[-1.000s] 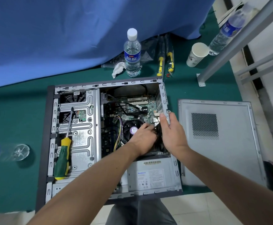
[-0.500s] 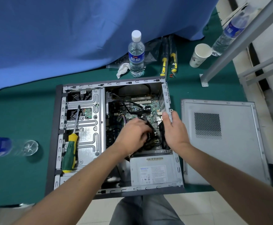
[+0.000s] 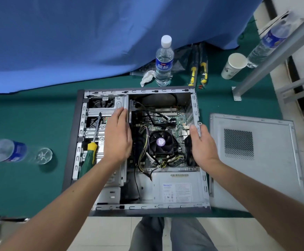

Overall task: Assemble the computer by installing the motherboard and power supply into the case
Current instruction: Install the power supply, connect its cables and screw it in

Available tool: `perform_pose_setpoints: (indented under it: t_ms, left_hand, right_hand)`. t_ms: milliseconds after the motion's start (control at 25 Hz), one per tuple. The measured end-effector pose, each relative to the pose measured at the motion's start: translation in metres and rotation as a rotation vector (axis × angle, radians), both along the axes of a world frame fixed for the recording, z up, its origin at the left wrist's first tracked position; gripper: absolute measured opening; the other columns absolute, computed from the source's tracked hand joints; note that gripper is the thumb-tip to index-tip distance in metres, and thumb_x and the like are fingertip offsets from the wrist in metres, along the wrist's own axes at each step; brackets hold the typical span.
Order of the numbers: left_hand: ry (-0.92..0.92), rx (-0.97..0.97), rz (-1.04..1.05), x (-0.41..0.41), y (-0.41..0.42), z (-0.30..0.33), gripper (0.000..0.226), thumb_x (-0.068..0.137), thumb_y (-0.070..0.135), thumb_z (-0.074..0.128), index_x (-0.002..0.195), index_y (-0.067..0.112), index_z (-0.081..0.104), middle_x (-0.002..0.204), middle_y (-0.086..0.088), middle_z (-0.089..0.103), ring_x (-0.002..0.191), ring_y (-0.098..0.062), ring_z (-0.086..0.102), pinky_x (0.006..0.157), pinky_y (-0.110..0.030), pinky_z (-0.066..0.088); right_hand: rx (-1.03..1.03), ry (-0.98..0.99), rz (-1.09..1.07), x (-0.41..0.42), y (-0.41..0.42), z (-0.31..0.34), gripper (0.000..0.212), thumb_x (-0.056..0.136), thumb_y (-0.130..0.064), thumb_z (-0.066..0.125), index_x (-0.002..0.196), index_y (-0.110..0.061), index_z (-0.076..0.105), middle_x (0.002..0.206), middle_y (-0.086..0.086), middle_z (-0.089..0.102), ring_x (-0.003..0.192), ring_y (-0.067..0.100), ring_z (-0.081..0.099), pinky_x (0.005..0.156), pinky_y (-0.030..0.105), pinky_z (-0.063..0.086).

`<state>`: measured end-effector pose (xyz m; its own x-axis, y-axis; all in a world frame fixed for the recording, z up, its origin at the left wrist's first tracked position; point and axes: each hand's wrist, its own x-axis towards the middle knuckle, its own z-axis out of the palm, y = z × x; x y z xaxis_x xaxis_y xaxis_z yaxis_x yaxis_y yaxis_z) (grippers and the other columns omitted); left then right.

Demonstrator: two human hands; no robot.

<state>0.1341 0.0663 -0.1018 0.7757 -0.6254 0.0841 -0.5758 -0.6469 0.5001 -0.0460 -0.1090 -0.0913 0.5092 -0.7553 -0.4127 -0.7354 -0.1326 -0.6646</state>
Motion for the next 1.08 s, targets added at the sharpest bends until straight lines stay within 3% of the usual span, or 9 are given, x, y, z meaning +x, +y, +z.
perform_pose_setpoints:
  t_ms: [80,160,320,440,560,640,800,960,1080]
  left_hand:
    - [-0.025,0.017,0.024,-0.002,-0.001,0.0,0.047,0.098,0.008,0.043,0.144,0.001,0.043,0.147,-0.014,0.044,0.135,-0.027,0.039,0.116,-0.027,0.022]
    - [-0.036,0.014,0.033,-0.002,-0.002,0.001,0.048,0.097,0.008,0.044,0.144,0.002,0.044,0.146,-0.014,0.043,0.134,-0.027,0.039,0.116,-0.029,0.025]
    - [-0.067,0.057,0.07,0.005,-0.001,0.0,0.048,0.098,0.01,0.044,0.146,0.005,0.043,0.148,-0.014,0.042,0.134,-0.027,0.039,0.115,-0.03,0.025]
    - [-0.085,0.062,0.057,0.0,-0.002,-0.002,0.047,0.098,0.009,0.042,0.144,0.004,0.045,0.148,-0.016,0.043,0.136,-0.029,0.039,0.117,-0.038,0.029]
    - [-0.084,0.056,0.055,0.001,-0.005,0.001,0.049,0.096,0.013,0.039,0.144,0.004,0.045,0.148,-0.016,0.043,0.137,-0.029,0.038,0.117,-0.041,0.03]
    - [-0.098,0.059,0.054,0.002,-0.005,0.001,0.053,0.094,0.017,0.035,0.144,0.003,0.045,0.148,-0.016,0.043,0.137,-0.029,0.037,0.118,-0.04,0.029]
    - [-0.101,0.047,0.054,0.0,-0.003,-0.003,0.053,0.094,0.018,0.033,0.144,0.004,0.045,0.149,-0.015,0.041,0.138,-0.028,0.036,0.118,-0.038,0.027]
    - [-0.107,0.048,0.058,-0.002,-0.002,-0.004,0.053,0.095,0.018,0.033,0.145,0.005,0.044,0.15,-0.015,0.04,0.139,-0.027,0.035,0.118,-0.037,0.027]
    - [-0.104,0.056,0.06,-0.002,-0.003,-0.004,0.053,0.095,0.018,0.032,0.145,0.004,0.044,0.15,-0.015,0.039,0.139,-0.028,0.035,0.118,-0.04,0.028]
  right_hand:
    - [-0.006,-0.001,-0.004,-0.002,0.0,0.0,0.064,0.1,-0.058,0.026,0.142,-0.011,0.039,0.116,0.009,0.059,0.106,0.028,0.056,0.097,0.046,0.046]
    - [-0.02,0.015,-0.005,-0.002,0.0,0.001,0.065,0.101,-0.058,0.026,0.148,-0.013,0.033,0.14,0.01,0.053,0.126,0.031,0.051,0.106,0.046,0.041]
    - [-0.02,-0.009,-0.025,0.002,0.001,0.0,0.064,0.1,-0.058,0.03,0.151,-0.02,0.027,0.151,0.006,0.041,0.136,0.028,0.042,0.111,0.046,0.035]
    - [-0.218,-0.052,-0.033,-0.004,0.003,0.009,0.056,0.1,-0.042,0.046,0.147,-0.014,0.031,0.144,0.009,0.039,0.132,0.025,0.038,0.112,0.047,0.034]
    - [-0.622,-0.256,0.245,-0.005,0.015,0.022,0.039,0.096,-0.019,0.053,0.133,-0.009,0.046,0.127,0.007,0.05,0.119,0.021,0.043,0.105,0.034,0.036]
    - [-0.547,-0.292,0.572,0.016,0.023,0.025,0.028,0.097,-0.017,0.049,0.124,-0.013,0.053,0.116,0.002,0.059,0.109,0.019,0.051,0.095,0.036,0.045]
    - [-0.51,-0.054,0.978,0.086,0.039,0.004,0.027,0.098,-0.017,0.048,0.124,-0.01,0.05,0.12,0.009,0.053,0.115,0.028,0.049,0.091,0.04,0.046]
    - [-0.542,0.182,1.045,0.117,0.042,-0.022,0.031,0.093,-0.014,0.054,0.124,-0.007,0.055,0.123,0.013,0.056,0.118,0.031,0.051,0.084,0.04,0.046]
    - [-0.421,0.212,0.933,0.131,0.041,-0.028,0.017,0.085,-0.002,0.057,0.097,-0.013,0.063,0.106,0.012,0.066,0.103,0.034,0.062,0.069,0.035,0.042]
